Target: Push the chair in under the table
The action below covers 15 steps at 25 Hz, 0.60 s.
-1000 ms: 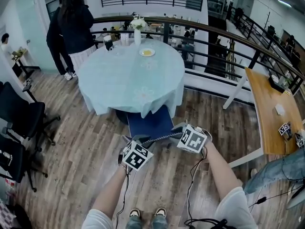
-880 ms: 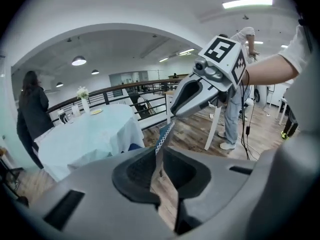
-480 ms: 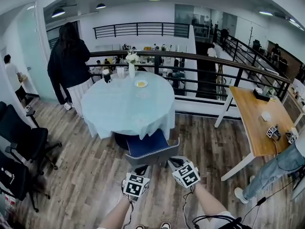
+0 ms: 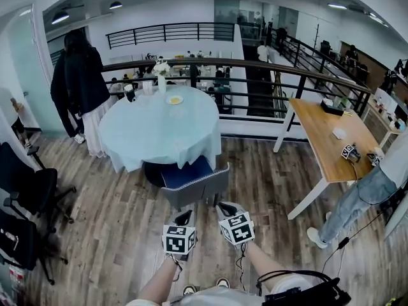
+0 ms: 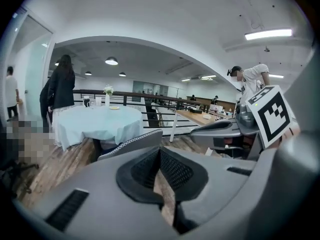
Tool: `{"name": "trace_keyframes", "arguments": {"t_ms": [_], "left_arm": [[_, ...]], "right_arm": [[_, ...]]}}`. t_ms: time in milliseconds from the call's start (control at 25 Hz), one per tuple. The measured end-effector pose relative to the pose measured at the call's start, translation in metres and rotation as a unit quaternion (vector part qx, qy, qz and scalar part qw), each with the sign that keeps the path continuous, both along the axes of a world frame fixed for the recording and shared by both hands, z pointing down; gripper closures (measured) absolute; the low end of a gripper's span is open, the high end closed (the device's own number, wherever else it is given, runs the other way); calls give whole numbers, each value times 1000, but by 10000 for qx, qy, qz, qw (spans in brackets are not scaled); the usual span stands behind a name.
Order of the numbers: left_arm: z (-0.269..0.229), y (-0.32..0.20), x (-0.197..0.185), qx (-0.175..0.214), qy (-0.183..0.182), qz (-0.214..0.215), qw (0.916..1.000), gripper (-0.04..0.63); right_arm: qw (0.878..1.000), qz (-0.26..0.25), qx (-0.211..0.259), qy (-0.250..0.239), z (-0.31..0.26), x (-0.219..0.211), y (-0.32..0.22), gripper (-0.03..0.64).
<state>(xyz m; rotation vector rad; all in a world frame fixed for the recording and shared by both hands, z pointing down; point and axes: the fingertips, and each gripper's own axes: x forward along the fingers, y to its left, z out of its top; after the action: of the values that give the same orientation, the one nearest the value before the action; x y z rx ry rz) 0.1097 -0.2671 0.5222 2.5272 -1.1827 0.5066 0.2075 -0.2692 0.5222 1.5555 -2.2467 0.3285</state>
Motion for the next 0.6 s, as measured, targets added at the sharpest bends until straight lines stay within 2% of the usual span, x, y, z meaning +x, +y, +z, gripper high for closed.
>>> {"name": "trace_keyframes", "arguments": {"t_ms": [400, 600], "left_arm": [[-6, 10, -21, -29, 73, -266, 9996, 591], [-9, 16, -29, -44, 237, -606, 9979, 591]], "right_arm": [[9990, 388, -121, -198, -5, -8, 20, 581], [9948, 883, -64, -502, -6, -13, 37, 581]]}}
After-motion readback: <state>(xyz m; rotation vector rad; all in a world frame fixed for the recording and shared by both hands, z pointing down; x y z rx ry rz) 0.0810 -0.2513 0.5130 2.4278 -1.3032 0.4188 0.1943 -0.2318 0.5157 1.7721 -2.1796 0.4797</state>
